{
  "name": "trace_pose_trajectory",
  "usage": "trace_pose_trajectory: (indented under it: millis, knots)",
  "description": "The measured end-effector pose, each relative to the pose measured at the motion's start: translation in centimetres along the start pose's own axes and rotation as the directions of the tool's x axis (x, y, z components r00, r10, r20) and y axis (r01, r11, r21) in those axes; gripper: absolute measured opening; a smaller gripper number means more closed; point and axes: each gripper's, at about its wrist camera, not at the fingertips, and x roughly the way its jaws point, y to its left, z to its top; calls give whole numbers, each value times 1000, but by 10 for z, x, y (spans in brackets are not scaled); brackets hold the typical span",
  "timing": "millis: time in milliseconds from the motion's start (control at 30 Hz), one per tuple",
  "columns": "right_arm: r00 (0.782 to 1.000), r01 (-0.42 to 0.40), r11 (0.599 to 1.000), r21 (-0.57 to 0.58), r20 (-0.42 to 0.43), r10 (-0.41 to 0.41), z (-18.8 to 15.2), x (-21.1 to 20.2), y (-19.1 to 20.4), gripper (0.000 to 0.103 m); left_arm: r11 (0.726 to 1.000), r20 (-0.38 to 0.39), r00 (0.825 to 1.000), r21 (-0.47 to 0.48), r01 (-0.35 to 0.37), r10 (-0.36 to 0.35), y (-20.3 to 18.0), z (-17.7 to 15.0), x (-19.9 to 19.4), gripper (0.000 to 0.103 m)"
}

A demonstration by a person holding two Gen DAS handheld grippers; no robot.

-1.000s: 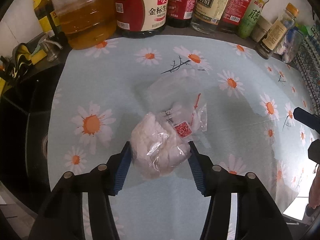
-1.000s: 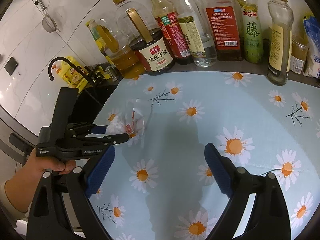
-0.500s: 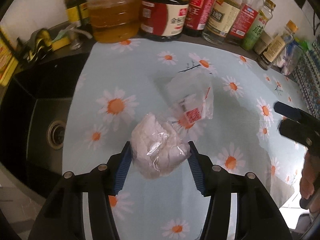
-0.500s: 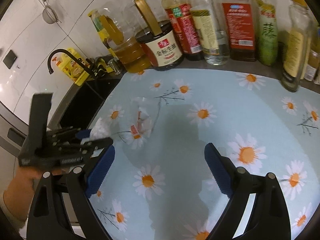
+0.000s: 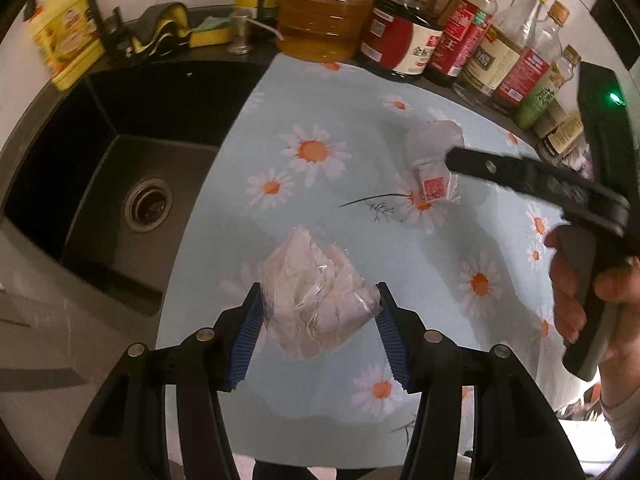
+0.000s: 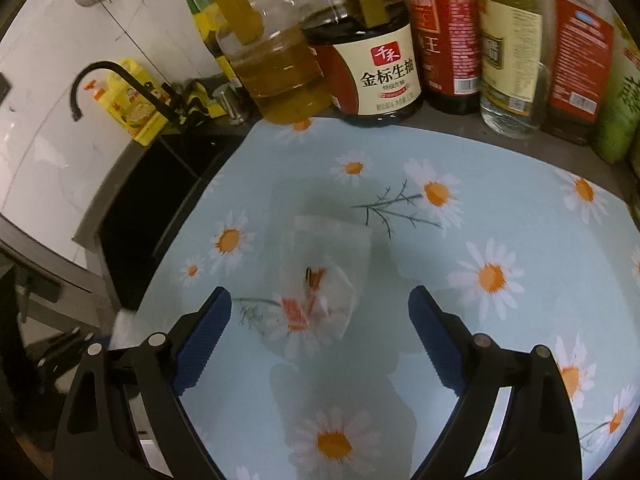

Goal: Collect trash
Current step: 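Close the left tool on the clear plastic bag of tissue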

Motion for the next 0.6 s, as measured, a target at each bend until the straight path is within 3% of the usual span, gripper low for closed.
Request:
trace_pose_trajectory:
  millis: [133, 467, 600]
  knots:
    - [999, 32, 999, -4, -9, -32, 10, 12, 4, 85, 1000, -4, 1000, -23, -6, 6, 4, -8, -4, 53]
    - [997, 54, 998, 12, -63, -53, 21, 33, -5, 59, 997, -21, 1000, -74, -16, 14, 12, -18, -2, 53]
    - [997, 43, 999, 2, -62, -43, 21, 31, -4, 58, 997, -26, 1000, -75, -17, 15, 11, -19, -1, 53]
